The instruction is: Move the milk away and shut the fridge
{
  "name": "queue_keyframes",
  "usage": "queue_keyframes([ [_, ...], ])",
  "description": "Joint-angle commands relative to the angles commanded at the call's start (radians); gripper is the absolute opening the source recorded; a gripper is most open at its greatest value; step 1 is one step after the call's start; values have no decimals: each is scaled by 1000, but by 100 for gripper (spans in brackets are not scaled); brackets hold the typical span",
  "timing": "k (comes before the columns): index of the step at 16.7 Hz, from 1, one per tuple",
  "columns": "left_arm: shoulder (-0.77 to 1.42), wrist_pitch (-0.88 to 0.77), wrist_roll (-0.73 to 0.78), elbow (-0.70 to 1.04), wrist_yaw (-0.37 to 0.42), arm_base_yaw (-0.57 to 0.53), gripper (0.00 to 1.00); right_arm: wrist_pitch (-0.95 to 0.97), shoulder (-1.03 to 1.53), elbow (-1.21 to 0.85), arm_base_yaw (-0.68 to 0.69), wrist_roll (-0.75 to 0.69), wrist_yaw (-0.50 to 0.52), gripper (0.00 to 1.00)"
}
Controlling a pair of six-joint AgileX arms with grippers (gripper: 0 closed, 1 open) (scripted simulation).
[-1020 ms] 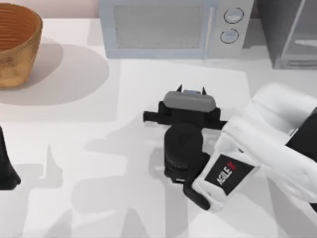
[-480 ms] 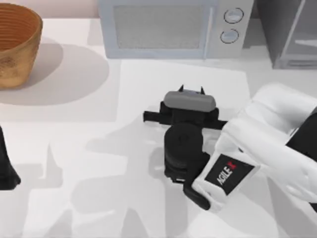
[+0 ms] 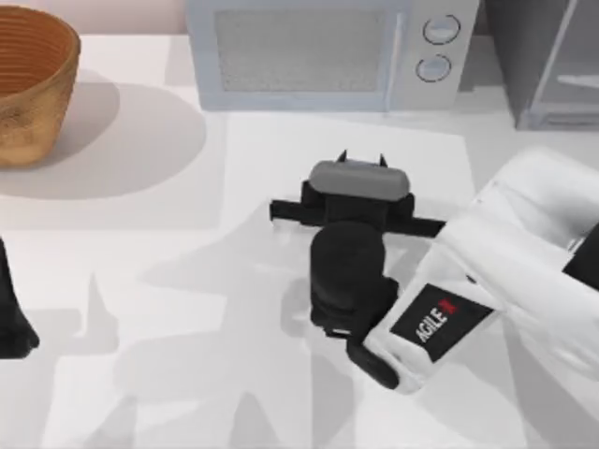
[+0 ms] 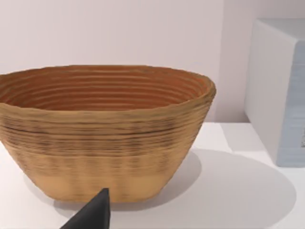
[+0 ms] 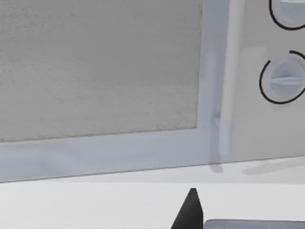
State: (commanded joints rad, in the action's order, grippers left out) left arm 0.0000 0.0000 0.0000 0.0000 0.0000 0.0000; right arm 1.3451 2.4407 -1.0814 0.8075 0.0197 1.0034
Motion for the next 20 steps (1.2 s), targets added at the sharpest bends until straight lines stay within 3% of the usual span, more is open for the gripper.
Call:
queue_keyframes([
  [8, 0, 0, 0, 0, 0, 0, 100, -39, -51, 11, -1, 2, -2, 0],
  [11, 0, 0, 0, 0, 0, 0, 100, -53, -117, 63, -64, 3, -67, 0],
  [15, 0, 0, 0, 0, 0, 0, 100, -97, -318, 221, -244, 1, -289, 0],
  [20, 0, 0, 0, 0, 0, 0, 100, -170, -665, 475, -542, -1, -686, 0],
])
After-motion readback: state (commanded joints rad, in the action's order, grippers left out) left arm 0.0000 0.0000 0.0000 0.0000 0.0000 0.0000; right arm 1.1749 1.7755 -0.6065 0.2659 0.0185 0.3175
